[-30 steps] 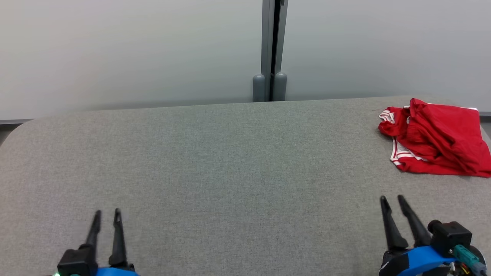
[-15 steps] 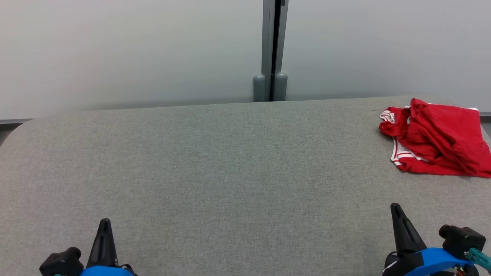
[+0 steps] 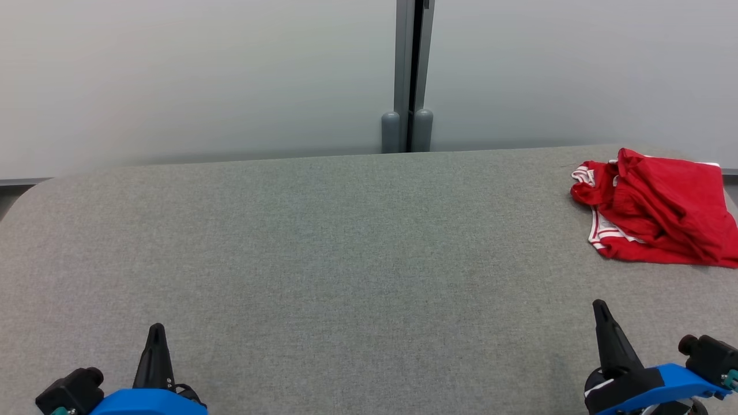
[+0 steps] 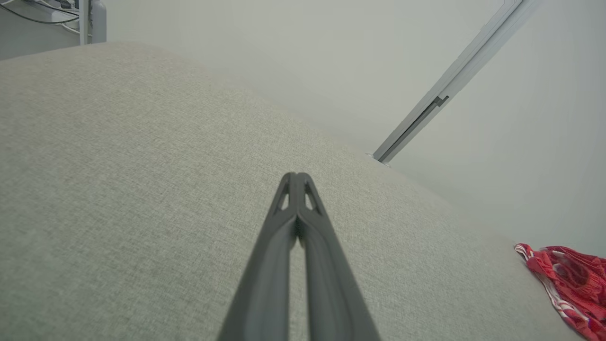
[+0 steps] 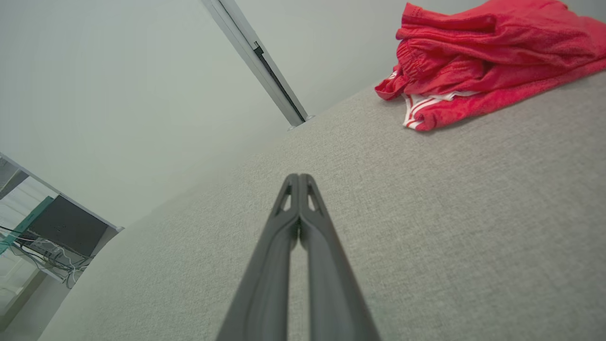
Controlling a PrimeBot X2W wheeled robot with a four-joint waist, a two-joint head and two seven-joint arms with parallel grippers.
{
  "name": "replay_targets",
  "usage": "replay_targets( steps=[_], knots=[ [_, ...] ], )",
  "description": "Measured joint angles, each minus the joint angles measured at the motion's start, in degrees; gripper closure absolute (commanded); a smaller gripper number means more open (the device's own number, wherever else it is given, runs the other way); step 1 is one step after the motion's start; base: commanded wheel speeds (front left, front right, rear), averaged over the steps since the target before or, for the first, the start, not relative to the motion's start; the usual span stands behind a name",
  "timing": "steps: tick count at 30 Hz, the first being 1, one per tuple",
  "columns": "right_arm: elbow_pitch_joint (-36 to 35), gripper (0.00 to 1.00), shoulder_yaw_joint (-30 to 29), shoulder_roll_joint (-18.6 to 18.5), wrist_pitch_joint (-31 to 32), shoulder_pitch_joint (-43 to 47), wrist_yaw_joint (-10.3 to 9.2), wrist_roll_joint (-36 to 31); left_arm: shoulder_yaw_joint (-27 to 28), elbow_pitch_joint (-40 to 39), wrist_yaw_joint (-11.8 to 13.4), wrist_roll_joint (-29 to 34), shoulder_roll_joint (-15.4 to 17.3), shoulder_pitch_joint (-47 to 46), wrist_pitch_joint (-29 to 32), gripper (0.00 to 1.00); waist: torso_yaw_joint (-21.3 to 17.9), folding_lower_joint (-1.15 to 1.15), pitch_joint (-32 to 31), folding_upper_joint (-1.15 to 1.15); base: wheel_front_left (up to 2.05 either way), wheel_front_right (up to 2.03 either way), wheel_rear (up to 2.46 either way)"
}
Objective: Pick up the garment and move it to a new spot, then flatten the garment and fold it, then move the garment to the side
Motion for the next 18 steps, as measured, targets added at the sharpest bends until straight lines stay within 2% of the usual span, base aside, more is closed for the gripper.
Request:
replay_targets(
  steps=[18],
  knots=[
    [0.0, 1.00, -0.6, 0.0, 2.5, -1.2, -0.01, 14.7, 1.9, 0.4, -1.9, -14.1, -1.0, -2.2, 3.2, 1.00, 0.2, 0.00, 0.0, 0.00, 0.00, 0.00, 0.00]
  ],
)
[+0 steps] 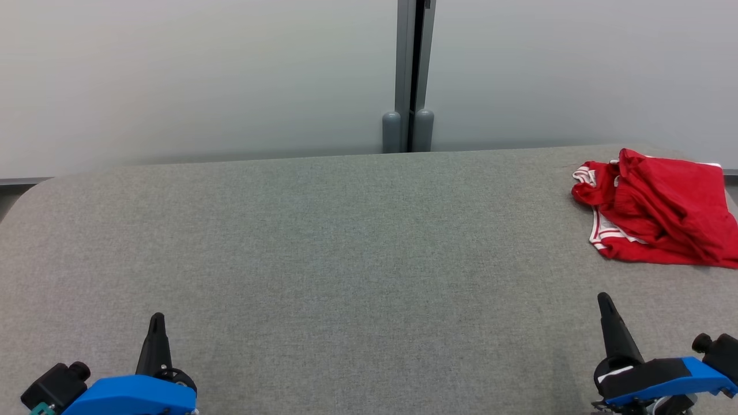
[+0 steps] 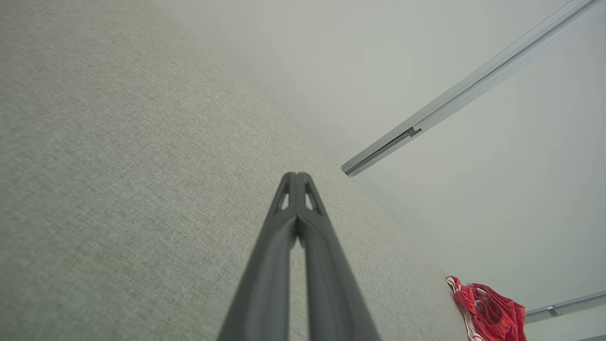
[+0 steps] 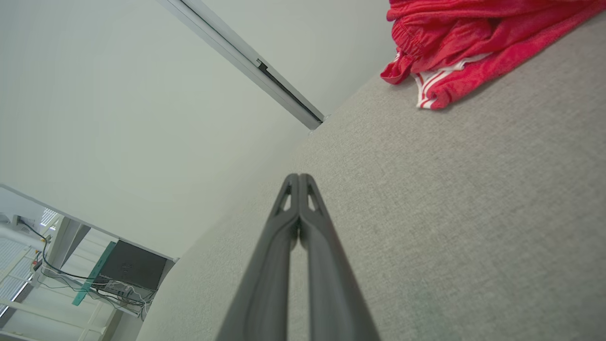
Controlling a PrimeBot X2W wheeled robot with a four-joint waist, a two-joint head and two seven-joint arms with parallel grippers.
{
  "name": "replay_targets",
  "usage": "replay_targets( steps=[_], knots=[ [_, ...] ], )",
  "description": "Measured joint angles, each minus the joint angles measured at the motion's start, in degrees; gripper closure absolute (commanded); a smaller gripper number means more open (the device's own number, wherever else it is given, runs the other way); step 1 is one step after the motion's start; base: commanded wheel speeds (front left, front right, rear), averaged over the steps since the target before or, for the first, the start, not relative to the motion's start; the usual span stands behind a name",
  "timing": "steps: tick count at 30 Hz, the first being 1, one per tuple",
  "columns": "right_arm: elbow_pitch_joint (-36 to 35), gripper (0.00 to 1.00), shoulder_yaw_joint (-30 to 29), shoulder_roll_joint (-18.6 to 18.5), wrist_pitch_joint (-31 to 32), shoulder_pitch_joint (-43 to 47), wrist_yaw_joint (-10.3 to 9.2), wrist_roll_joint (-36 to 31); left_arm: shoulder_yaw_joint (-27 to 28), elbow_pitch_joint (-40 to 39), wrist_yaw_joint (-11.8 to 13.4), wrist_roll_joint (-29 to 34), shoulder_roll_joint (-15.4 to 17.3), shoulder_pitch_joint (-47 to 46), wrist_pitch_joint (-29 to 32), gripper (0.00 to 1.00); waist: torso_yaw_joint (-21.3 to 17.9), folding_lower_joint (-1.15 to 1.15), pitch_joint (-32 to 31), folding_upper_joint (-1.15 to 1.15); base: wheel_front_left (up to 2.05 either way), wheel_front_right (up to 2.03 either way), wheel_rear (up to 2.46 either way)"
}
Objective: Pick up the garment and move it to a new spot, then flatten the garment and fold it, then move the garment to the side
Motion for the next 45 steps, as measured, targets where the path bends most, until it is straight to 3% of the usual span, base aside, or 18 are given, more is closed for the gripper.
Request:
replay_targets(
  steps=[45],
  knots=[
    [0.0, 1.00, -1.2, -0.1, 5.0, -2.4, 0.00, 27.4, 3.6, 0.8, -3.7, -26.2, -2.2, -4.5, 5.7, 1.00, 0.4, 0.00, 0.0, 0.00, 0.00, 0.00, 0.00]
  ],
)
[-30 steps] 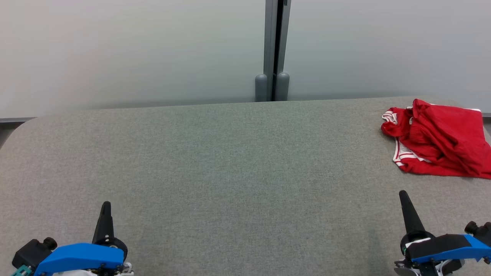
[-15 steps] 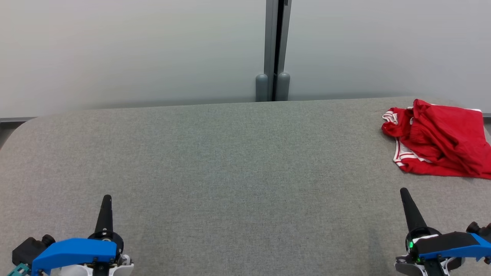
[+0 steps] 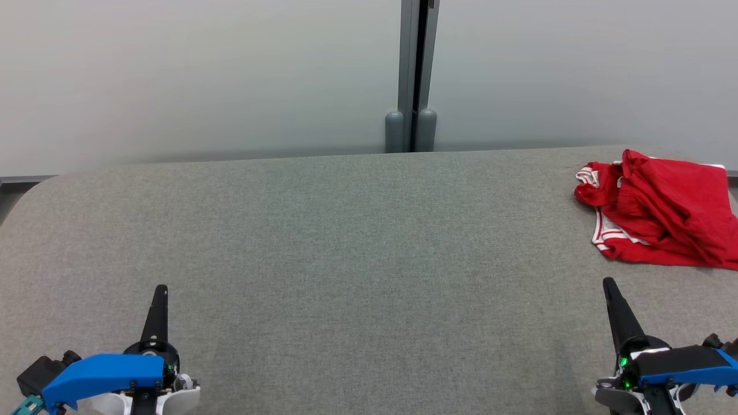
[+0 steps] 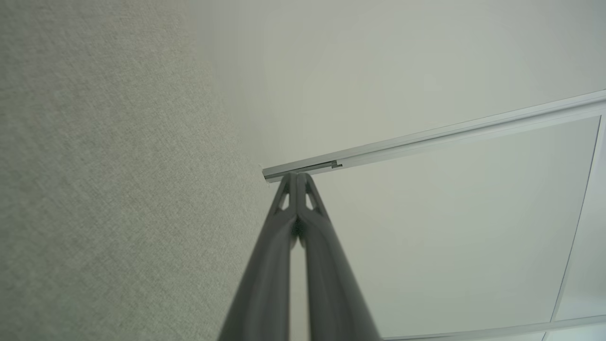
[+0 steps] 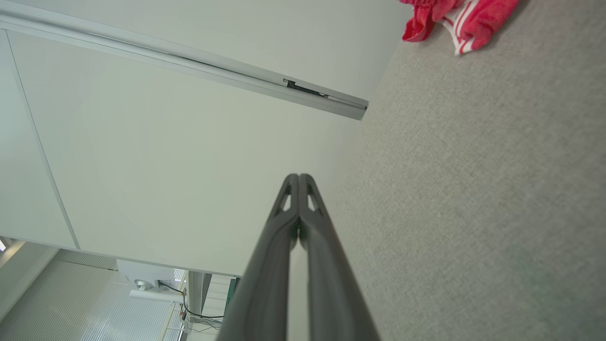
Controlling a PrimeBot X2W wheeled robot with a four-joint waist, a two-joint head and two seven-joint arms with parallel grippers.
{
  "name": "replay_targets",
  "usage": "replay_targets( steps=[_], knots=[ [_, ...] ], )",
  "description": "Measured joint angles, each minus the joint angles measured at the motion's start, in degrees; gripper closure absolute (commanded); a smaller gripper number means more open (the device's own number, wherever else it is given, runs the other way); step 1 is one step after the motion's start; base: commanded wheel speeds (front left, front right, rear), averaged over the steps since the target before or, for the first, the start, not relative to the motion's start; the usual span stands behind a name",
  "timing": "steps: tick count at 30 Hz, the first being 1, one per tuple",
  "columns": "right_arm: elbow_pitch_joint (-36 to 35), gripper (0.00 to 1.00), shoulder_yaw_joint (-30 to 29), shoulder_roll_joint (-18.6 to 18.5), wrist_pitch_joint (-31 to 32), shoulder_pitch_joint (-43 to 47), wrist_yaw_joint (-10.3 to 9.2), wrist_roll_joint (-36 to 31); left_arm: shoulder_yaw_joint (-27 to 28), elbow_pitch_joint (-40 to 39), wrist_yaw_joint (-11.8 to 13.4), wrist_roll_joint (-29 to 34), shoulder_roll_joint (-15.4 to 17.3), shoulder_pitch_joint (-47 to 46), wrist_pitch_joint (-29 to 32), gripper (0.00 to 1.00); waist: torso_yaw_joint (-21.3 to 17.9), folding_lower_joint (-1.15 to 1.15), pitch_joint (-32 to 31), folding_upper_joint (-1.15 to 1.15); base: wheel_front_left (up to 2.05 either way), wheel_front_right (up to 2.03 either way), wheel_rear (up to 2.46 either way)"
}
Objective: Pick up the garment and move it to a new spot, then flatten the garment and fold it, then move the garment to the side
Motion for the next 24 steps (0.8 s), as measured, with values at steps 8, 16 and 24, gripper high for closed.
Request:
replay_targets(
  steps=[8, 16, 24],
  knots=[
    [0.0, 1.00, -0.2, 0.0, 0.8, -0.2, 0.00, 3.9, 0.4, 0.2, -0.5, -3.7, -0.3, -0.3, 0.9, 1.00, 0.1, 0.00, 0.0, 0.00, 0.00, 0.00, 0.00],
    [0.0, 1.00, -0.3, 0.0, 1.4, -0.8, 0.00, 7.5, 0.7, 0.3, -0.9, -7.2, -0.5, -1.1, 1.7, 1.00, 0.1, 0.00, 0.0, 0.00, 0.00, 0.00, 0.00],
    [0.0, 1.00, -0.4, -0.1, 2.0, -1.1, 0.00, 10.9, 1.3, 0.4, -1.3, -10.4, -0.8, -1.4, 2.4, 1.00, 0.2, 0.00, 0.0, -0.01, 0.00, 0.00, 0.00]
  ],
)
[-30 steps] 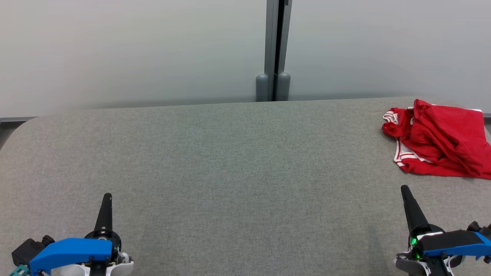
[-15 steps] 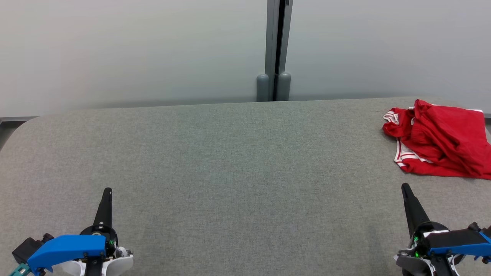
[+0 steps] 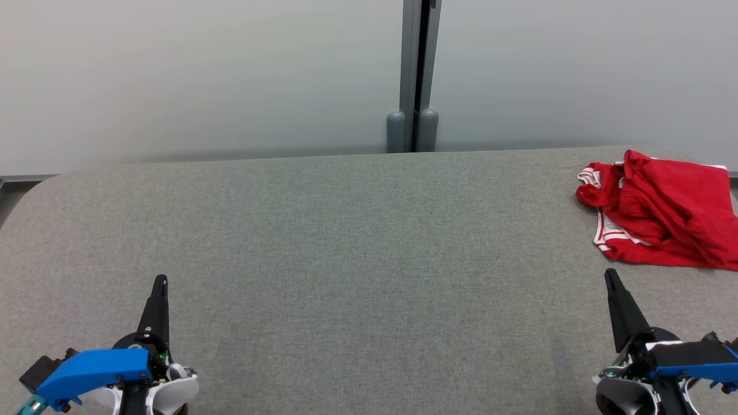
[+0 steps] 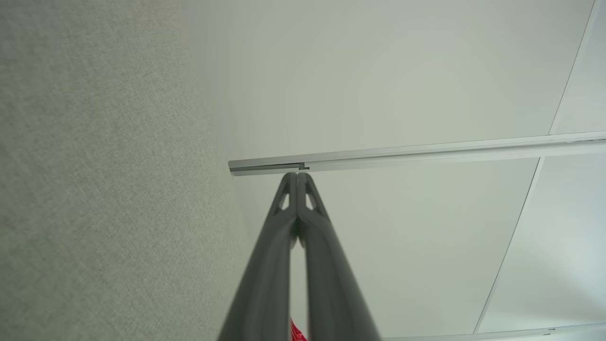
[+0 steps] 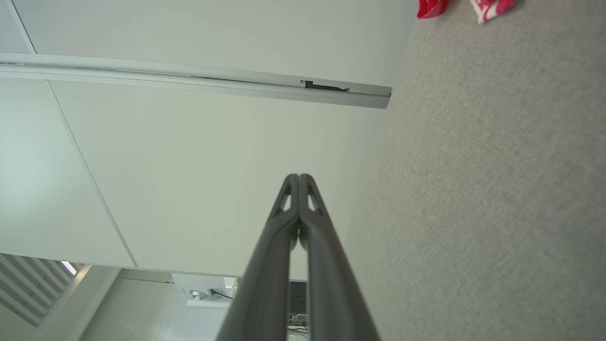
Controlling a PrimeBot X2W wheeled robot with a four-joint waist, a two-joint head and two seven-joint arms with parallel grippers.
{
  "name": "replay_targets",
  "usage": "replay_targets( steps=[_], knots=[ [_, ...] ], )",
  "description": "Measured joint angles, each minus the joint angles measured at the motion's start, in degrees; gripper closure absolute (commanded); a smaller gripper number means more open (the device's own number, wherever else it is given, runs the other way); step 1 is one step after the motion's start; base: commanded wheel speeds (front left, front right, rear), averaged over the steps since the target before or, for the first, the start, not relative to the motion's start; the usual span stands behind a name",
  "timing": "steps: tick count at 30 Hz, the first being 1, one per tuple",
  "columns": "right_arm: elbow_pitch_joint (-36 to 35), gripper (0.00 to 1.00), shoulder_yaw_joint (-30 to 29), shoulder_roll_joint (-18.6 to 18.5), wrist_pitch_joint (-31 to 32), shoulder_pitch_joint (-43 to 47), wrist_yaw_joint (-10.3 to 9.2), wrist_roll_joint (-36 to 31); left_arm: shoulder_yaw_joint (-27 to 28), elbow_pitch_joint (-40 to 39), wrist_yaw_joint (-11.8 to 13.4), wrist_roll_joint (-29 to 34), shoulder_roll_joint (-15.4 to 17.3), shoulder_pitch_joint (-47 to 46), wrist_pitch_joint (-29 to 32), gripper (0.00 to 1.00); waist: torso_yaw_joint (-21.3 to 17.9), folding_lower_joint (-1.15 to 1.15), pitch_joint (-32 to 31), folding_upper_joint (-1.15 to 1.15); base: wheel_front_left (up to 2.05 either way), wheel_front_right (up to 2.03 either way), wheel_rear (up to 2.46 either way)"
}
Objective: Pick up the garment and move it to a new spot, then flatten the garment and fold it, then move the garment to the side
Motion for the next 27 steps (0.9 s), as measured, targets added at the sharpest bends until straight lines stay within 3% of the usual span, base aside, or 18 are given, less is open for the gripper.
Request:
replay_targets(
  steps=[13, 27],
  knots=[
    [0.0, 1.00, -0.2, 0.0, 1.0, -0.2, 0.00, 5.0, 0.7, 0.2, -0.6, -4.8, -0.3, -0.9, 1.0, 1.00, 0.1, 0.00, 0.0, 0.00, 0.00, 0.00, 0.00],
    [0.0, 1.00, -0.2, 0.0, 1.0, -0.2, 0.00, 5.1, 0.7, 0.2, -0.8, -4.8, -0.3, -0.9, 1.0, 1.00, 0.1, -0.01, 0.0, 0.01, 0.00, 0.00, 0.00]
  ],
)
